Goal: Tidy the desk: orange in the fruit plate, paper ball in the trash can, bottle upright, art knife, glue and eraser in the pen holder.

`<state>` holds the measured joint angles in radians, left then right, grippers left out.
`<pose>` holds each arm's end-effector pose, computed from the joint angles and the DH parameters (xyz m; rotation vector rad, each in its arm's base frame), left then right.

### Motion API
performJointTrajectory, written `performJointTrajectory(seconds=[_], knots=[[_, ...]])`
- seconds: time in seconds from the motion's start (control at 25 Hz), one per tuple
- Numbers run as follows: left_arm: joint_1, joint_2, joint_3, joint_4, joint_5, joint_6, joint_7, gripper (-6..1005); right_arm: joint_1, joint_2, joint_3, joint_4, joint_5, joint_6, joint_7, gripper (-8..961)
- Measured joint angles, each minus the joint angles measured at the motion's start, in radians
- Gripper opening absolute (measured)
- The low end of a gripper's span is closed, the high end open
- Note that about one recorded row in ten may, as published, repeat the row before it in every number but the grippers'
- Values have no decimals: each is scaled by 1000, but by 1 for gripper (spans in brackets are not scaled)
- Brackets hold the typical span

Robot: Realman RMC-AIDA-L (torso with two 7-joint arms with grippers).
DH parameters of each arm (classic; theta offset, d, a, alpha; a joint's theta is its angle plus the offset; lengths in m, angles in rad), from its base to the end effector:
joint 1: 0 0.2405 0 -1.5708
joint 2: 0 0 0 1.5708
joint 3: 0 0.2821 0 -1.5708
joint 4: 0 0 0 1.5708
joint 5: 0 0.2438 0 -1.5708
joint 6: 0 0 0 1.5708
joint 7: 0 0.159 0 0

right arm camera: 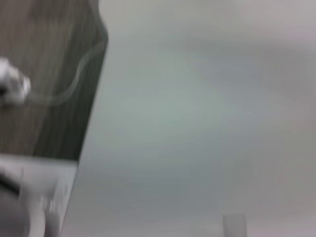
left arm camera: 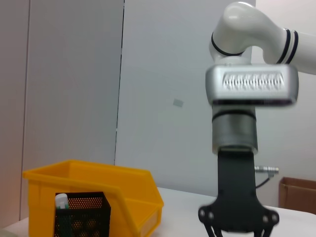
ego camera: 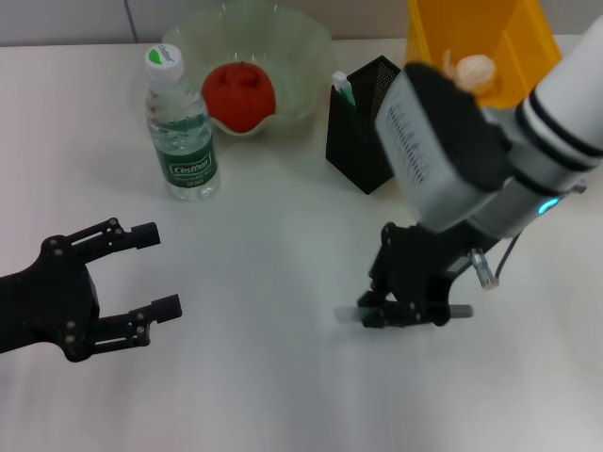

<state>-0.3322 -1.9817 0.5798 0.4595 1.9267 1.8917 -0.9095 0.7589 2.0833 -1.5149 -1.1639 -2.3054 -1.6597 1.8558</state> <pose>-0.3526 0.2693 0.0079 -2.6709 -0.2979 -0.9910 0.1386 0.3729 -0.0843 2.9569 0.1445 0.4547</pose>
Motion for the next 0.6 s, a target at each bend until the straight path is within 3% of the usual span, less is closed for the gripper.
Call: performJointTrajectory(seconds=[0.16, 0.32, 0.44, 0.48, 0.52, 0.6], knots=[[-1, 0, 0, 0, 0, 1, 0, 827, -46, -1, 170, 19, 135, -5, -111, 130], [-2, -1, 0, 0, 0, 2, 0, 827, -79, -1, 260, 81, 252, -2, -207, 130], [-6, -1, 0, -1, 0, 2, 0, 827, -96, -2, 330, 195, 363, -2, -309, 129], [-8, -2, 0, -3, 0, 2, 1, 827, -98, -3, 378, 300, 427, -7, -393, 129], [-9, -2, 0, -3, 0, 2, 1, 827, -98, -3, 378, 300, 427, -7, -393, 129], [-10, -3, 0, -4, 0, 3, 1, 827, -99, -3, 446, 476, 513, -23, -568, 129]])
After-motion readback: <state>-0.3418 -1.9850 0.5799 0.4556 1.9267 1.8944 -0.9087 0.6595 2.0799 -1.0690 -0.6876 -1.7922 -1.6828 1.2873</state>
